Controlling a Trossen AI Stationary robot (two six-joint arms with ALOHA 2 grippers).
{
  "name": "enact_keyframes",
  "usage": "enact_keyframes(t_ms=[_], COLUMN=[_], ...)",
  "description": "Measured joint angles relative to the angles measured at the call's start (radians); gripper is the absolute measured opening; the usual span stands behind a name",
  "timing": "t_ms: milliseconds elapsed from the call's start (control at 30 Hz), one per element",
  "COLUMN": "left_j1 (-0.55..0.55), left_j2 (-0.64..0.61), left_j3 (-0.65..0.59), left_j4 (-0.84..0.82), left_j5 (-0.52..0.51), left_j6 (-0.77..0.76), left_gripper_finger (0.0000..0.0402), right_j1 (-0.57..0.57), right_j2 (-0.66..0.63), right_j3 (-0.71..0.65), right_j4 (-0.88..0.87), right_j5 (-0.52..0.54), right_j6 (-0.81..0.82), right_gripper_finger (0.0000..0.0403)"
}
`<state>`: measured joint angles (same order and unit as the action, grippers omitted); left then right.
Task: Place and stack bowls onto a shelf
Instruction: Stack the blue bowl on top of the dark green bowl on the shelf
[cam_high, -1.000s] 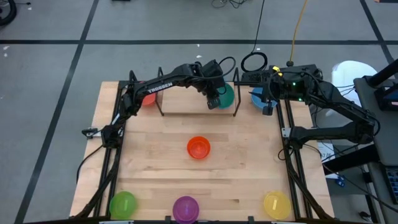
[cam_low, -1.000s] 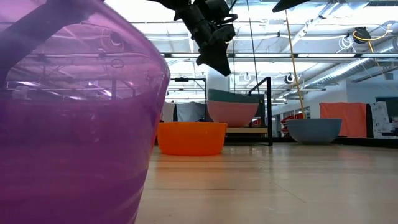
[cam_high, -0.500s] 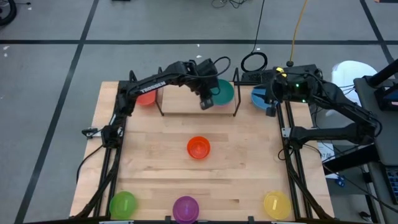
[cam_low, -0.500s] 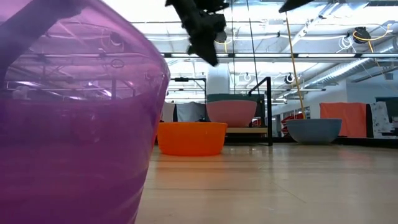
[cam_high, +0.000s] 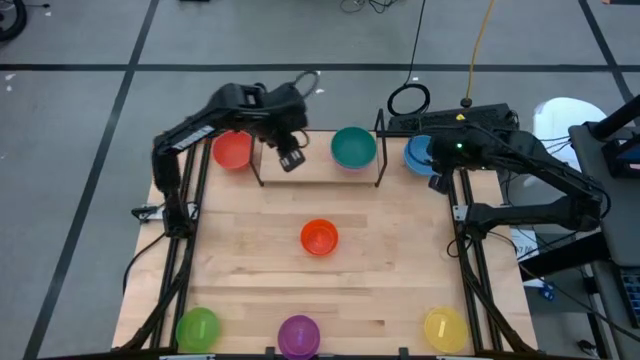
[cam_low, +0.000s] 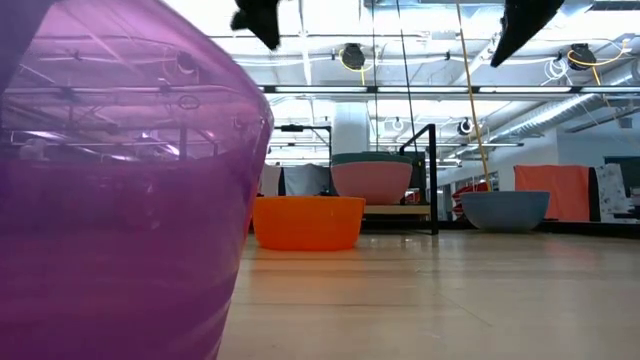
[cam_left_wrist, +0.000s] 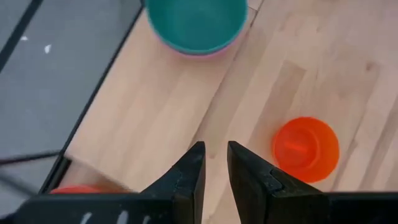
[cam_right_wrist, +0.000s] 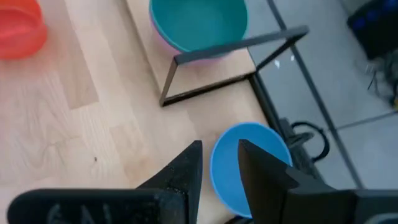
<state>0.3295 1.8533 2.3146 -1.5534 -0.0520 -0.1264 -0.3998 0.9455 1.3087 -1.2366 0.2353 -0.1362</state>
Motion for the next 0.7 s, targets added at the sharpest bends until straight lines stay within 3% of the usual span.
enact_keyframes(t_ms=[367, 567, 700], left_j1=[-0.046, -0.086, -0.106], left_j2=[-0.201, -0.262, -0.282], left_j3=[0.0, 0.0, 0.0], left_j4=[-0.018, -0.017, -0.017], left_j5=[-0.016, -0.065, -0.077], left_j6=[-0.079, -0.123, -0.125], left_gripper_finger=[0.0074, 0.0074, 0.0074], right_j1=[-0.147, -0.288, -0.375], right_j2=[0.169, 0.24, 0.276], right_j3=[0.0, 0.0, -0.008], right_j4=[-0.024, -0.014, -0.007], right_j5=[-0.004, -0.21, -0.252], right_j6=[0.086, -0.019, -0.031], right_gripper_finger=[0.0098, 0.0098, 0.0098])
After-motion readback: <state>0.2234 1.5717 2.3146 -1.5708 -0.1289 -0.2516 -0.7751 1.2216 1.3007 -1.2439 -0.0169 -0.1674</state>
